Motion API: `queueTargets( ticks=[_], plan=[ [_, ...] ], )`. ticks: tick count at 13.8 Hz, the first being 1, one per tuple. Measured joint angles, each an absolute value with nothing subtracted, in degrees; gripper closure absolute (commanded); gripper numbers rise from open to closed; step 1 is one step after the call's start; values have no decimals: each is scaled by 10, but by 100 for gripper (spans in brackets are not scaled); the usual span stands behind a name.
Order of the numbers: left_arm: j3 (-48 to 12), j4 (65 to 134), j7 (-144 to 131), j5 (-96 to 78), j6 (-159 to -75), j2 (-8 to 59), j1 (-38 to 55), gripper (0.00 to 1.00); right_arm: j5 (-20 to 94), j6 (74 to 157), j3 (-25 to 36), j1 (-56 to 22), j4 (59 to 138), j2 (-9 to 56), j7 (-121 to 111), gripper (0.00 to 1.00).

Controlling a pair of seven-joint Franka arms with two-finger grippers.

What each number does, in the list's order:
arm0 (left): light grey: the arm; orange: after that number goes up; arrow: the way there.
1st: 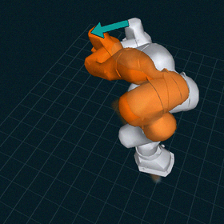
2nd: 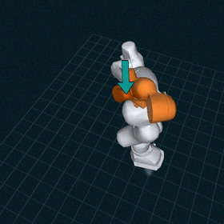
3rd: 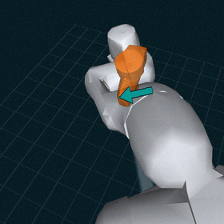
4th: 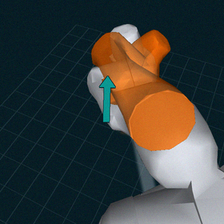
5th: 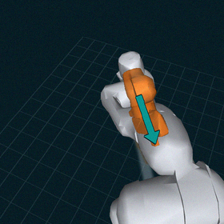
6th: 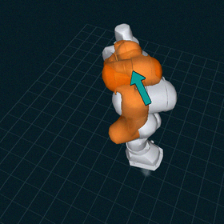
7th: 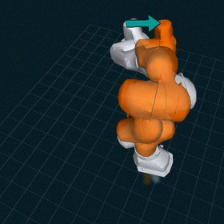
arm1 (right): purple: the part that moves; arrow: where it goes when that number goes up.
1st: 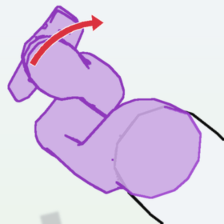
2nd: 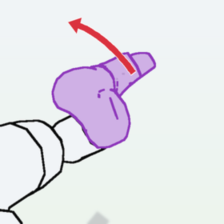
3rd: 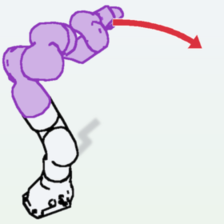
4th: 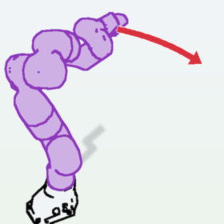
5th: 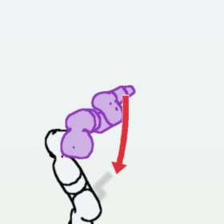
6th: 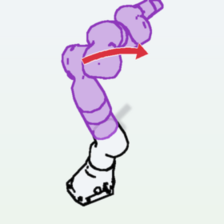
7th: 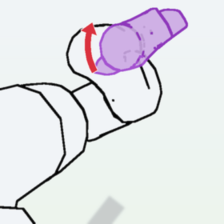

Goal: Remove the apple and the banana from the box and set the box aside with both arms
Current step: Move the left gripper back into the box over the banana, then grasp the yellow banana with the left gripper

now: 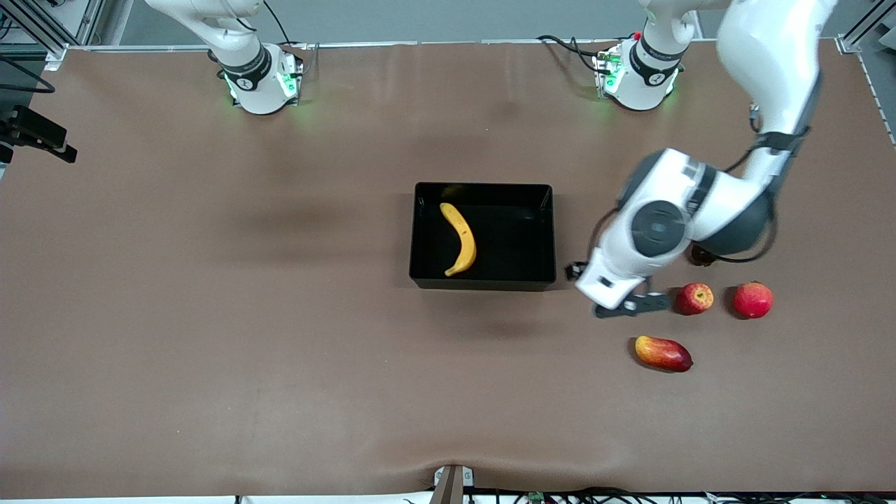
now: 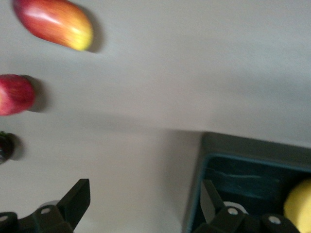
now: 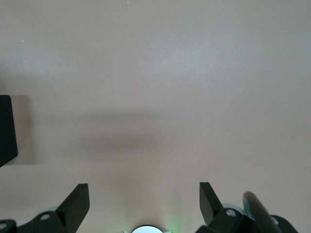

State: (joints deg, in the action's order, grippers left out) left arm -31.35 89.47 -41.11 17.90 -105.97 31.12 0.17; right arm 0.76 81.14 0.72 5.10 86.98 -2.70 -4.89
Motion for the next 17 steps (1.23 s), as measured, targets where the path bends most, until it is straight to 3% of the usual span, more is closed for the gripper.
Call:
queueTargets(
  ticks=[5, 11, 17],
  plan=[
    [-314, 884, -447, 179, -1137, 360, 67, 0, 8, 811, 7, 51, 870, -27, -49, 0],
    [-313, 881, -450, 210, -1173, 387, 162, 0, 8, 812, 7, 51, 870, -27, -49, 0],
    [-313, 881, -490, 226, -1209, 412, 179, 0, 8, 812, 7, 51, 870, -27, -49, 0]
  ],
)
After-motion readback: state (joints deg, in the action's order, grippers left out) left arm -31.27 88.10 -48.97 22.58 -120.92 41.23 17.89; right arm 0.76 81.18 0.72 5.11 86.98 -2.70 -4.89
